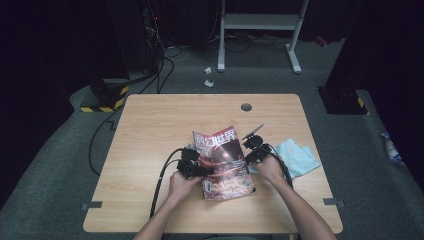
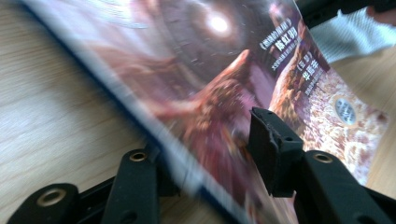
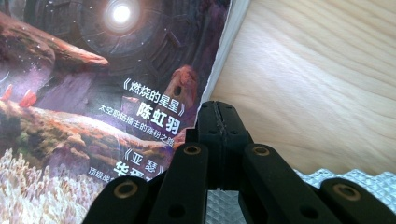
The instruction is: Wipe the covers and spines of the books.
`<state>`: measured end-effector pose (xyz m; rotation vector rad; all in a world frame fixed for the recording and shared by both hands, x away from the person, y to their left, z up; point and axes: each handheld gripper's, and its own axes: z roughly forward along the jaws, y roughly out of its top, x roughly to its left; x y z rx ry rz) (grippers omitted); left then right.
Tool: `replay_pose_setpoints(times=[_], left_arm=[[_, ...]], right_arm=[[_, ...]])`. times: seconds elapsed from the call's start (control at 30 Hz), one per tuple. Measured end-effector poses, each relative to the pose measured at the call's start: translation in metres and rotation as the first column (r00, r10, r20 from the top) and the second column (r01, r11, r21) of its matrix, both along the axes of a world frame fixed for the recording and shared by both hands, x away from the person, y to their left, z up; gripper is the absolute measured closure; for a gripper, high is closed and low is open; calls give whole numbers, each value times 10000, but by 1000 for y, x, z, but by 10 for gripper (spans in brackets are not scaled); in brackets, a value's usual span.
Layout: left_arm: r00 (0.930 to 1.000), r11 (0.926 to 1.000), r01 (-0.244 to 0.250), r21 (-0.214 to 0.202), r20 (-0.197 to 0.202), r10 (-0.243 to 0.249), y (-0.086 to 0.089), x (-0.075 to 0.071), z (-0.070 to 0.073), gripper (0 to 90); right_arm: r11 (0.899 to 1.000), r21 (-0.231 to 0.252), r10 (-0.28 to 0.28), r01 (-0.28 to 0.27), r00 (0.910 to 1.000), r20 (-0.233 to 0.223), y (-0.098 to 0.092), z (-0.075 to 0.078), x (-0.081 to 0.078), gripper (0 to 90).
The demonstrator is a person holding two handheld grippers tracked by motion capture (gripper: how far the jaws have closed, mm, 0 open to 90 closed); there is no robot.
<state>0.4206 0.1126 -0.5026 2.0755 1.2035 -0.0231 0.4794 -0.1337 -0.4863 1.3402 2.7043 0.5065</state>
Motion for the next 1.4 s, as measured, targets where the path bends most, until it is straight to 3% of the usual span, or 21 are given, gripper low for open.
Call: replay_pose_setpoints(times=[0.07, 0.17, 0.33, 0.53, 0.77, 0.97, 1.03, 1.13, 1.17, 1.4], left_arm=[[10000, 10000, 6, -68, -6, -6, 1, 1, 3, 567], [10000, 9998, -79, -165, -20, 79, 4, 3, 3, 592], [9993, 9988, -354, -342, -142, 349, 7, 5, 5, 644], [9990, 9980, -422, -473, 155, 430, 15, 2, 14, 697], [9996, 9993, -211, -315, 197, 217, 15, 11, 28, 732], [9996, 9979, -168, -627, 231, 183, 21, 14, 34, 747], [9993, 9970, -224, -747, 284, 246, 24, 13, 36, 747], [9993, 9965, -231, -802, 279, 254, 27, 14, 40, 749], [9992, 9968, -239, -758, 316, 264, 27, 14, 42, 749], [9984, 9987, -20, -500, 570, 49, 25, 14, 59, 754]], right_arm=[[9997, -226, 64, -57, 9995, 295, 4, 0, -3, 897], [9997, 222, -125, 124, 9999, 53, 0, -1, -2, 897], [9993, 368, 41, -55, 9993, 374, -1, -3, -5, 891], [9970, 650, 373, -425, 9962, 792, -7, -5, -9, 830], [9969, 337, 662, -708, 9904, 1213, -5, -6, -15, 819], [9948, 395, 873, -934, 9870, 1350, -7, -6, -15, 774], [9965, 357, 707, -759, 9890, 1302, -4, -6, -18, 744], [9918, -188, 1278, -1265, 9764, 1740, 0, -6, -20, 742], [9925, -188, 1218, -1204, 9772, 1736, 0, -6, -21, 742], [9914, 452, 1101, -1225, 9703, 2152, -9, -11, -26, 731]])
